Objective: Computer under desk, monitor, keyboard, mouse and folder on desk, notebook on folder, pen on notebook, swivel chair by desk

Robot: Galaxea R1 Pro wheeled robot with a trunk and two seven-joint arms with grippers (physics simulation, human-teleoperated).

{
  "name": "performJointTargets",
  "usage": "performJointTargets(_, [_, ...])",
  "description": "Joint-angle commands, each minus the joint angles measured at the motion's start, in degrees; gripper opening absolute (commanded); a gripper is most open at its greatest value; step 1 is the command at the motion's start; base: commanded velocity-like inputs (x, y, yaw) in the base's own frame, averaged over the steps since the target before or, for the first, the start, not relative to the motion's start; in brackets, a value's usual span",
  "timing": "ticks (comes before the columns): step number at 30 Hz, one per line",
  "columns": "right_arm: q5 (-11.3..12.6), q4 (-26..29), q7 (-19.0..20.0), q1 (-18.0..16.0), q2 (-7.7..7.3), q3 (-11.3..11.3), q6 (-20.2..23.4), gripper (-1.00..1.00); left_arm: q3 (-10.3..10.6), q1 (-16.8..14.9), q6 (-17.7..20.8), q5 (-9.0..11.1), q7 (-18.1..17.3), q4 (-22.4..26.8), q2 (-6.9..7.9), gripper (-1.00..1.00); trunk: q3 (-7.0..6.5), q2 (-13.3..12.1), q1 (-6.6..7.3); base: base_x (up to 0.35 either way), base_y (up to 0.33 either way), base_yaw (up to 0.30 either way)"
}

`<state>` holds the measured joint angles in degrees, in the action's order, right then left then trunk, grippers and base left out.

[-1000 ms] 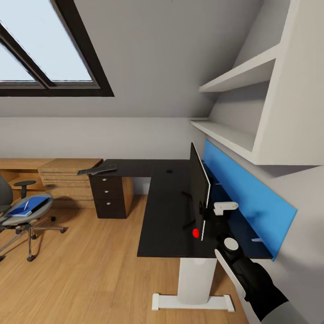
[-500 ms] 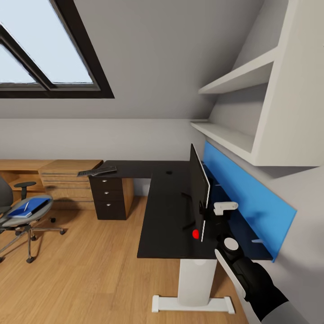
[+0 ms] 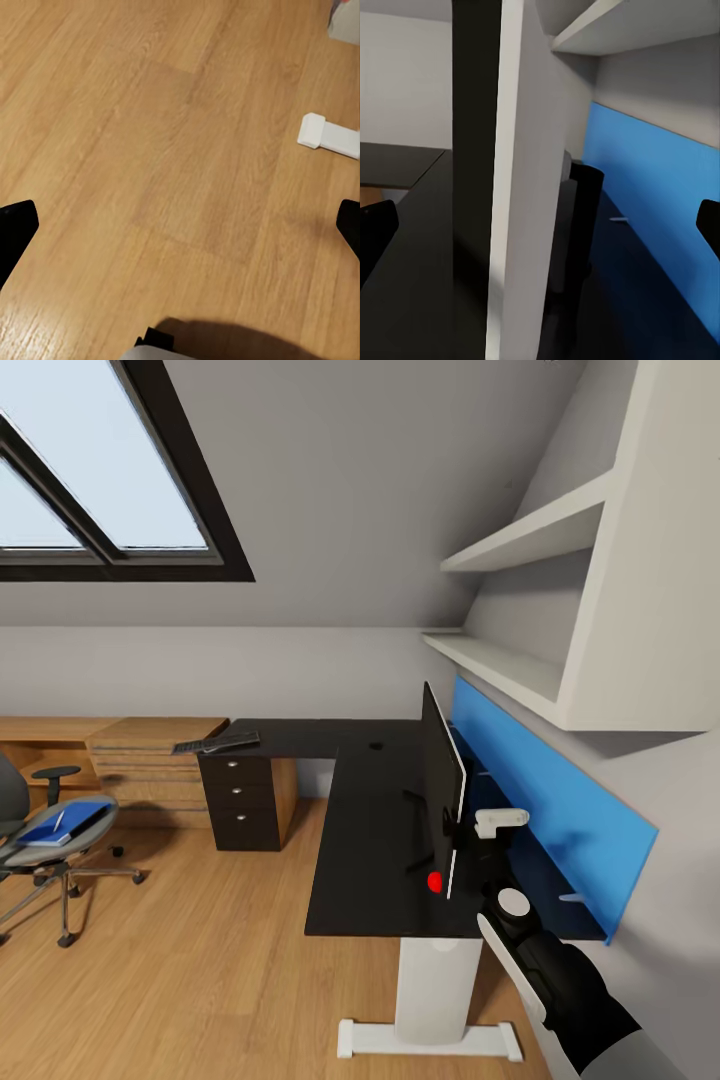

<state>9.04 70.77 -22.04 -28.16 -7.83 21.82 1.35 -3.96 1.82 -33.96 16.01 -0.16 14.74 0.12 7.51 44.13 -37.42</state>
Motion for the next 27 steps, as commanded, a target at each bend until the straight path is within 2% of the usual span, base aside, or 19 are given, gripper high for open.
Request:
performJointTargets(1, [0.37,0.07,-0.46,-0.06,-0.08,0.24,0.14,1.0,-0.26,0.02,-0.11,-0.19,-0.02,0.11,-0.03,1.0,0.04,0.06,-0.02,0.0,0.0,0.0])
performJointTargets(27, [0.4,0.07,-0.37,-0.07,-0.05,0.24,0.14,1.0,-0.35,0.02,-0.31,-0.13,-0.02,0.11,-0.03,1.0,-0.63,0.06,-0.02,0.0,0.0,0.0])
